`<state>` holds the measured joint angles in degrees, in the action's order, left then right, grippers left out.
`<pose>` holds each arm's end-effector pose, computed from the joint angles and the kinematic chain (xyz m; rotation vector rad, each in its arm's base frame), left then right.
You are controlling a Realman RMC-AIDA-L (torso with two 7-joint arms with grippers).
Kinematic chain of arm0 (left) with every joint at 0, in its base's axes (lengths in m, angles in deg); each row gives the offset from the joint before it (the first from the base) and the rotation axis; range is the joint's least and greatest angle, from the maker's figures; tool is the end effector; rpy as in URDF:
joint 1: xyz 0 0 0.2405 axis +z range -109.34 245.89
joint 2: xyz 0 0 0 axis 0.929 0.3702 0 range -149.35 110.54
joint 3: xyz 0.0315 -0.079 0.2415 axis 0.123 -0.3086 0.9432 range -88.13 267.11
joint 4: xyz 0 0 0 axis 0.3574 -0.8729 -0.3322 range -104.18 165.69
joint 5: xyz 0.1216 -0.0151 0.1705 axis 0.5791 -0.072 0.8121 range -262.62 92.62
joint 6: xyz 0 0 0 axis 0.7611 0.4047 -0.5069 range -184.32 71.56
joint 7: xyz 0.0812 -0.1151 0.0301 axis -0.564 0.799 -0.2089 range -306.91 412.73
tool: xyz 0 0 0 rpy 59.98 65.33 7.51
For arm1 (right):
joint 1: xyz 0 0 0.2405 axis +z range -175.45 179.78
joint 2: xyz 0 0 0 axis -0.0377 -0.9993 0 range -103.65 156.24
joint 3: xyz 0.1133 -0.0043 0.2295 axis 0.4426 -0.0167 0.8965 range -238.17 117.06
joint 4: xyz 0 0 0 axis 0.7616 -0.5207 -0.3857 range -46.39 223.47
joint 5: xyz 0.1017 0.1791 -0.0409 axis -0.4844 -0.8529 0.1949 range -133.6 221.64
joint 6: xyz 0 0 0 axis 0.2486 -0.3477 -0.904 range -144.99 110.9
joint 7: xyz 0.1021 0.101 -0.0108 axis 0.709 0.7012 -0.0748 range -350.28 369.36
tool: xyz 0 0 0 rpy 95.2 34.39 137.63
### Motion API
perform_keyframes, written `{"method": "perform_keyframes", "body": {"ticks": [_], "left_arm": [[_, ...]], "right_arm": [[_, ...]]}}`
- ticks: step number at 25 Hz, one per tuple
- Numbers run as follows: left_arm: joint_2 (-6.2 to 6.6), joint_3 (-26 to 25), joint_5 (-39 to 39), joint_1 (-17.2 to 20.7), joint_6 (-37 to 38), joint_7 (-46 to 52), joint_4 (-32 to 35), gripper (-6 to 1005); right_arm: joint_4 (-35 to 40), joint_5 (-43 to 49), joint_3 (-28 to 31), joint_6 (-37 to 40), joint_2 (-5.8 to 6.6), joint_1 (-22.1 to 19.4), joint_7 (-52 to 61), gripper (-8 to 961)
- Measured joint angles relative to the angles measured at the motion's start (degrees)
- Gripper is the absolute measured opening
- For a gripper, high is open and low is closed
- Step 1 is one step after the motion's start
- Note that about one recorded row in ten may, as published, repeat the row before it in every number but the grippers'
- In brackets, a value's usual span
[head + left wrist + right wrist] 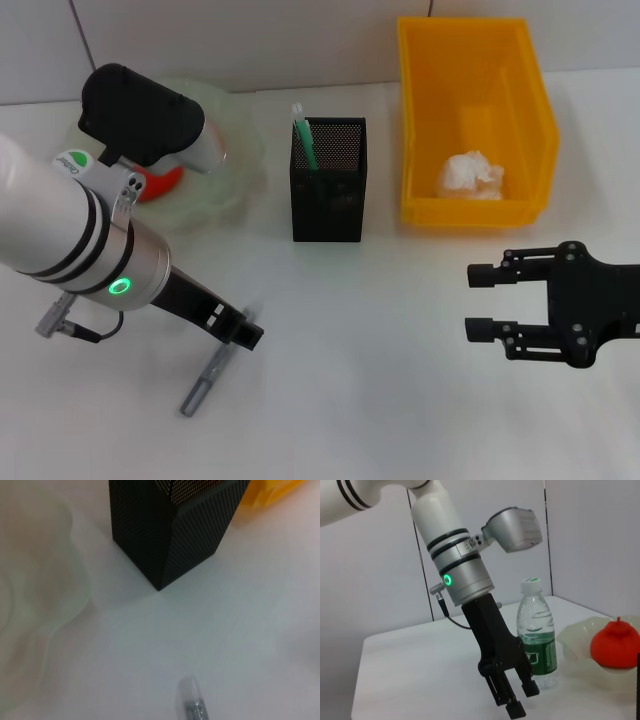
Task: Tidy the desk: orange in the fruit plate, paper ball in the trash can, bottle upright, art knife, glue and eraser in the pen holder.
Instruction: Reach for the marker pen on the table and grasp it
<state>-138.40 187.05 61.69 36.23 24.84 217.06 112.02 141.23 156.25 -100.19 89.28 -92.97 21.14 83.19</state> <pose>-0.1542 0.3314 -0.0498 -2.5661 -0.9646 0.4707 0.2758 0.2686 0.0429 -2.8063 0.3555 0.7382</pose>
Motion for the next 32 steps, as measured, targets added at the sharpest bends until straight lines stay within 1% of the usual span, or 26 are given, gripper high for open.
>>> {"method": "perform_keyframes", "body": {"ticks": [9,12,26,32], "left_arm": [[0.00,0.53,0.00,0.66,-1.57,0.00,-1.50,678],[-0.01,0.80,0.00,0.67,-2.42,0.02,-3.12,678],[-0.09,0.89,0.00,0.69,-3.36,0.02,-4.10,677],[-0.04,2.57,0.11,1.39,-4.87,0.03,-4.17,677]], "right_arm": [[0.03,0.00,0.00,-0.40,0.00,0.30,0.06,574],[-0.01,0.00,0.00,-0.53,0.00,0.45,0.30,573],[-0.13,0.00,0.00,-0.64,0.00,0.62,0.44,573],[-0.13,0.00,0.00,-0.69,0.00,0.70,0.47,574]]}}
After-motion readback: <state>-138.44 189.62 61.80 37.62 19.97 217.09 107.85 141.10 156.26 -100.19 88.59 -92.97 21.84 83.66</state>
